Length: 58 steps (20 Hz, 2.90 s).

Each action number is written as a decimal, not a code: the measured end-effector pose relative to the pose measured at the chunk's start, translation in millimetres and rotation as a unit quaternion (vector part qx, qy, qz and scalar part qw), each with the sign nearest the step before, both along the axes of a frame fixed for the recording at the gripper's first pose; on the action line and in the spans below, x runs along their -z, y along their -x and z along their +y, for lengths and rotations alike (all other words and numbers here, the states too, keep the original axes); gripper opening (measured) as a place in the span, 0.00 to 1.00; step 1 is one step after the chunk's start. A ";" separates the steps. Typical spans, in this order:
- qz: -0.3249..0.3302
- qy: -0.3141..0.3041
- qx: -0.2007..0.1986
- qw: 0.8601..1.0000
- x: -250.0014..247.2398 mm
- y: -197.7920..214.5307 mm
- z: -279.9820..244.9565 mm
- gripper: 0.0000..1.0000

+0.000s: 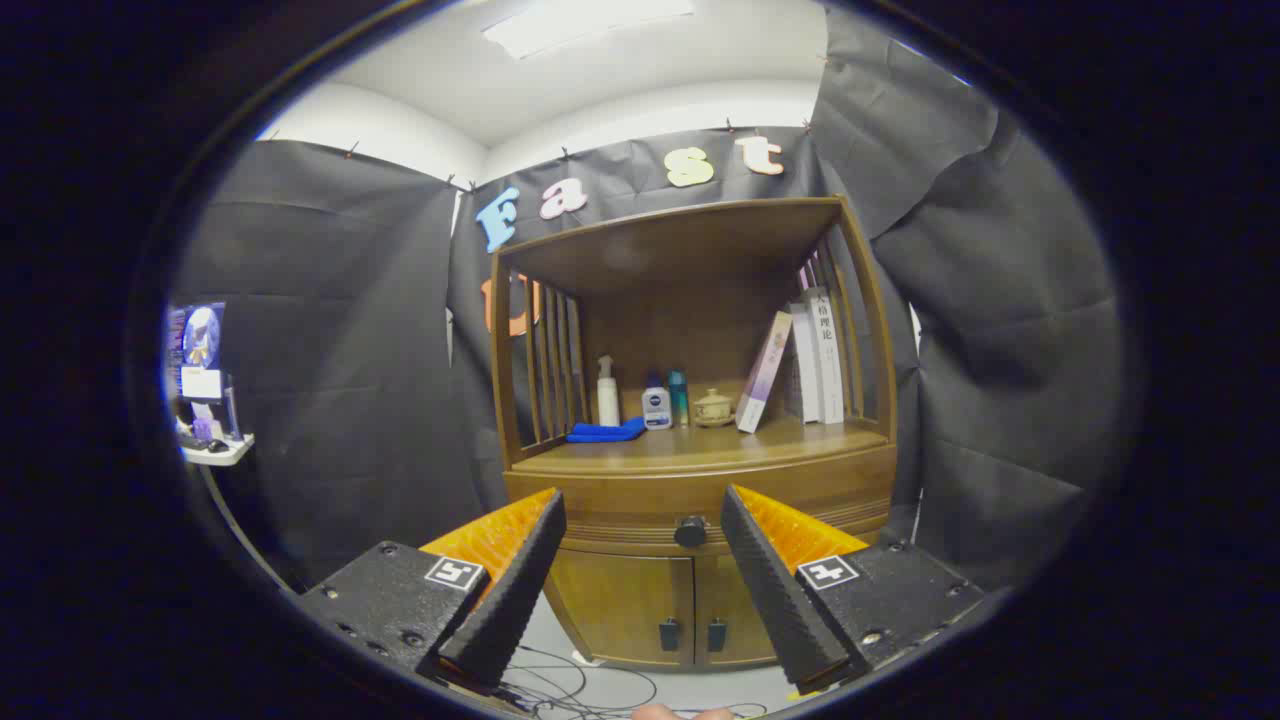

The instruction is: Pull open the drawer, take out the items inside it, and place them on the countertop above the cabinet.

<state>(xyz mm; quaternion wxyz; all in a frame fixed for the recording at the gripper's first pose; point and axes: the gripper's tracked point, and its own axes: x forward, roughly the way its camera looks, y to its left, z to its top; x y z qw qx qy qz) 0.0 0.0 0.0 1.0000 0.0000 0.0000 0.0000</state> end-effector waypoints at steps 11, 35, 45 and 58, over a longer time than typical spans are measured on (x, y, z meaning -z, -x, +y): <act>0.007 0.002 0.009 1.000 10.9 -12.1 -2.2 0.99; 0.098 0.028 0.093 0.990 127.1 -197.5 -68.6 0.96; 0.106 0.027 0.107 0.988 148.6 -226.8 -72.0 0.53; 0.135 -0.011 0.081 0.987 148.8 -154.2 -59.4 0.39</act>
